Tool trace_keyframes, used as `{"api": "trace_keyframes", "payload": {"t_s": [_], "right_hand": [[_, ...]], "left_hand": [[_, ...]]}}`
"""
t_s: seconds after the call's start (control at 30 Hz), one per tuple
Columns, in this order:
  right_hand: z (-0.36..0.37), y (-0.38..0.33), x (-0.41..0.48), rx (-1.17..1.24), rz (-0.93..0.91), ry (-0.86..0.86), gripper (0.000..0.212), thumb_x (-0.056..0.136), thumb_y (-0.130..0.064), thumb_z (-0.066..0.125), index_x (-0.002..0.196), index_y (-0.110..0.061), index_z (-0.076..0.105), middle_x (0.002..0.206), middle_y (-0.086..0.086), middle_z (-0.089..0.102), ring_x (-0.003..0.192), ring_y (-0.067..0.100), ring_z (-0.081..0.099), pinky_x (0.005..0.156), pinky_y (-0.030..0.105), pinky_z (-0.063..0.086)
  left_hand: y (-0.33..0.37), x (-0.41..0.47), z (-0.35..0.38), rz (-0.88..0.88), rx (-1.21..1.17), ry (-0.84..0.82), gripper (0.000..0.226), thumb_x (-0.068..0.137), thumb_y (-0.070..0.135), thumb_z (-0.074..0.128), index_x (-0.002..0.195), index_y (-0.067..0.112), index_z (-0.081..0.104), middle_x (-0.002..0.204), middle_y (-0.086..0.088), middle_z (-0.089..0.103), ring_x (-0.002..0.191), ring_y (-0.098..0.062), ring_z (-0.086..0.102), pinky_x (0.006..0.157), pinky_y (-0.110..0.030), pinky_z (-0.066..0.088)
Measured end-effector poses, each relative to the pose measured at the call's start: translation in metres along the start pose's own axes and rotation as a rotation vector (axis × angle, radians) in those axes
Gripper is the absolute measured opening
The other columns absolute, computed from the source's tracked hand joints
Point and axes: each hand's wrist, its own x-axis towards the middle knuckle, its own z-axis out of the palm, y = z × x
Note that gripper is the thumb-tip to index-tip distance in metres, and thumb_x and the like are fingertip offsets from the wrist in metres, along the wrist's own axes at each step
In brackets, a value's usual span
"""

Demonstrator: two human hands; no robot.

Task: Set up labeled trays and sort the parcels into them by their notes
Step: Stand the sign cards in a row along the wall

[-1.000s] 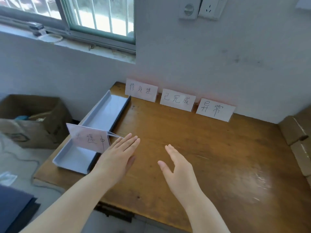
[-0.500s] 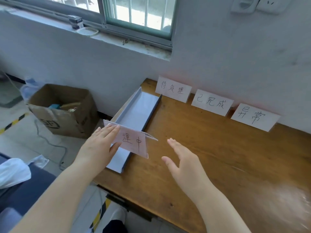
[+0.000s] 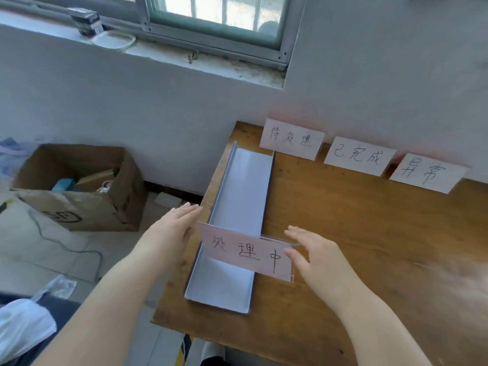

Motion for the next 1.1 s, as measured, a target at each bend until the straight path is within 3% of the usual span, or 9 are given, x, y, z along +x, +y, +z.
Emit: {"api": "trace_keyframes", "payload": {"t_s": [0.13,0.27,0.47,0.7,0.83,1.1], "right_hand": [[0.011,0.001,0.006,-0.014,0.051,0.002,0.037,0.098,-0.026,0.05,0.135,-0.024,0.052,0.144,-0.01,0.045,0.134,0.004,0.038,0.107,0.014,0.024],[0.013,0.003,0.007,0.014,0.108,0.021,0.037,0.098,-0.028,0.05,0.135,-0.024,0.052,0.139,-0.008,0.051,0.128,0.006,0.044,0.1,0.012,0.029],[0.002,0.015,0.001,0.039,0.109,0.05,0.034,0.098,-0.027,0.05,0.13,-0.023,0.057,0.132,-0.006,0.058,0.121,0.009,0.052,0.101,0.02,0.038],[-0.021,0.064,-0.035,0.117,0.119,0.135,0.031,0.097,-0.023,0.05,0.127,-0.021,0.06,0.128,-0.005,0.06,0.118,0.011,0.054,0.099,0.019,0.038],[-0.036,0.112,-0.074,0.156,0.129,0.189,0.032,0.099,-0.021,0.048,0.129,-0.022,0.058,0.131,-0.006,0.058,0.122,0.008,0.051,0.098,0.013,0.032],[-0.099,0.25,-0.183,0.252,0.179,0.269,0.034,0.099,-0.02,0.047,0.132,-0.024,0.056,0.137,-0.009,0.053,0.129,0.005,0.044,0.102,0.013,0.027]], "left_hand": [[-0.004,0.015,0.008,0.002,-0.006,-0.141,0.042,0.1,0.018,0.046,0.14,0.027,0.047,0.148,0.007,0.041,0.139,-0.018,0.036,0.112,-0.033,0.032],[0.001,0.022,0.012,0.007,-0.008,-0.197,0.035,0.099,0.017,0.046,0.132,0.021,0.056,0.136,0.001,0.056,0.123,-0.02,0.053,0.103,-0.033,0.042],[0.014,0.028,0.008,0.0,-0.014,-0.196,0.031,0.099,0.02,0.05,0.128,0.021,0.061,0.131,0.002,0.06,0.119,-0.02,0.054,0.099,-0.027,0.038],[0.078,0.017,0.012,0.061,0.022,-0.16,0.031,0.099,0.024,0.049,0.127,0.024,0.061,0.128,0.004,0.061,0.116,-0.02,0.056,0.096,-0.027,0.042],[0.14,-0.001,0.027,0.085,0.019,-0.13,0.031,0.099,0.021,0.048,0.127,0.023,0.061,0.129,0.004,0.06,0.115,-0.019,0.056,0.093,-0.021,0.04],[0.306,-0.051,0.094,0.131,-0.051,-0.012,0.027,0.093,0.017,0.059,0.117,0.026,0.069,0.12,0.014,0.063,0.112,-0.011,0.057,0.088,-0.01,0.03]]}}
